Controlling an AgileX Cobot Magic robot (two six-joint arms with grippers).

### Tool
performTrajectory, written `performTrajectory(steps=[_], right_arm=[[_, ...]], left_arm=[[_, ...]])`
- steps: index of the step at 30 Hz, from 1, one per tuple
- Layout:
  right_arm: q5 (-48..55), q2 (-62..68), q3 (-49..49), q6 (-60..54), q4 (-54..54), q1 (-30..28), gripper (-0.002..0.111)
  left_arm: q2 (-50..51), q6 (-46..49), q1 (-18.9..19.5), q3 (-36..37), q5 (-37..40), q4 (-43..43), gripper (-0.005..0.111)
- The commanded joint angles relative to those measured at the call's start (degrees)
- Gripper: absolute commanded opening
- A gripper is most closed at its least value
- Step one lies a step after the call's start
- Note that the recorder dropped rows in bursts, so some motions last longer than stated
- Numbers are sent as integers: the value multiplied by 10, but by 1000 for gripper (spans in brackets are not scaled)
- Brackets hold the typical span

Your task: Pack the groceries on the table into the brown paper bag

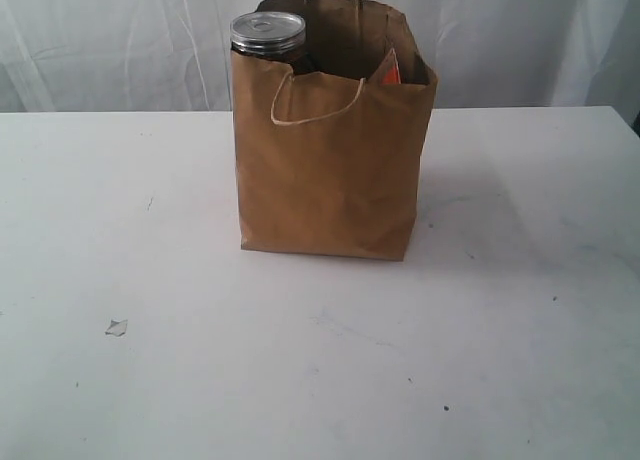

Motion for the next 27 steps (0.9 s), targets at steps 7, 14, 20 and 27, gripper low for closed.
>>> performTrajectory(steps=[7,14,20,27], right_arm=[[-4,-2,3,2,0,-3,0],[-6,-2,3,3,-48,-3,0],[-5,-2,3,3,-62,-3,0],[-5,-2,3,3,-62,-3,0]], left_arm=[[-3,-1,2,1,11,2,0],[-3,-1,2,1,12,2,0],[-3,-1,2,1,12,2,0],[-3,-1,2,1,12,2,0]])
